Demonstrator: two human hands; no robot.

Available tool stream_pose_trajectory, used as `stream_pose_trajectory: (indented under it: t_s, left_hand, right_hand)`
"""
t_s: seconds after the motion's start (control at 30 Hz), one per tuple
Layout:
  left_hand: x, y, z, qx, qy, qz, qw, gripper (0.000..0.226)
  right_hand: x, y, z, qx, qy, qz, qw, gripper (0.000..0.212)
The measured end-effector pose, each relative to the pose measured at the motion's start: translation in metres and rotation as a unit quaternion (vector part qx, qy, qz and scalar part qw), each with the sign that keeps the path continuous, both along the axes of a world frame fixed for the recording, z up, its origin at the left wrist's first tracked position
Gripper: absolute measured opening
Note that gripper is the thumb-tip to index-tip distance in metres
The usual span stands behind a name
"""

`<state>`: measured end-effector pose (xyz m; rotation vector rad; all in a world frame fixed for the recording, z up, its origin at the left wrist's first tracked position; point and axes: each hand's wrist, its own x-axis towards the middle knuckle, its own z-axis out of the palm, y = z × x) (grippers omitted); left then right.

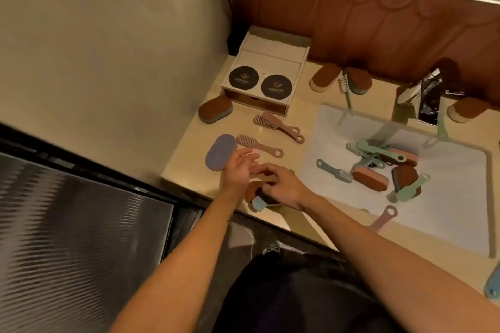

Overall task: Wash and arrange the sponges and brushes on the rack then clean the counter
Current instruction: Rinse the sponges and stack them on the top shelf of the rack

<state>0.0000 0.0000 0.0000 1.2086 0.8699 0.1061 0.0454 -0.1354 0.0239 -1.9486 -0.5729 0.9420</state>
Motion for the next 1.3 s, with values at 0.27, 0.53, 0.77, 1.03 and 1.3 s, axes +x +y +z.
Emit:
stream_pose_trajectory:
  t_s: [0.27,0.53,0.77,1.03,1.3]
  left_hand:
    - [-0.006,0.004,-0.006,0.057,0.013,-0.039,0.998,0.028]
    - [-0.004,0.011,-0.011,0.057,0.024,-0.034,0.997,0.028]
    - [-0.005,0.025,-0.015,0.087,0.029,-0.025,0.996,0.025]
    - [-0.004,0.043,-0.023,0.200,0.047,-0.058,0.977,0.030]
    - [0.000,0.054,-0.027,0.483,0.151,-0.173,0.845,0.045]
  right_hand:
    - [-0.007,-0.004,-0.024,-0.155,-0.222,0.261,0.927,0.050]
    - [0.012,0.006,-0.016,-0.116,-0.197,0.200,0.953,0.030]
    - [0.029,0.024,-0.014,-0.088,-0.256,0.089,0.959,0.031]
    - [0.026,0.023,-0.026,-0.106,-0.259,0.059,0.958,0.050]
    - [0.006,0.020,-0.033,-0.227,-0.243,0.154,0.930,0.078]
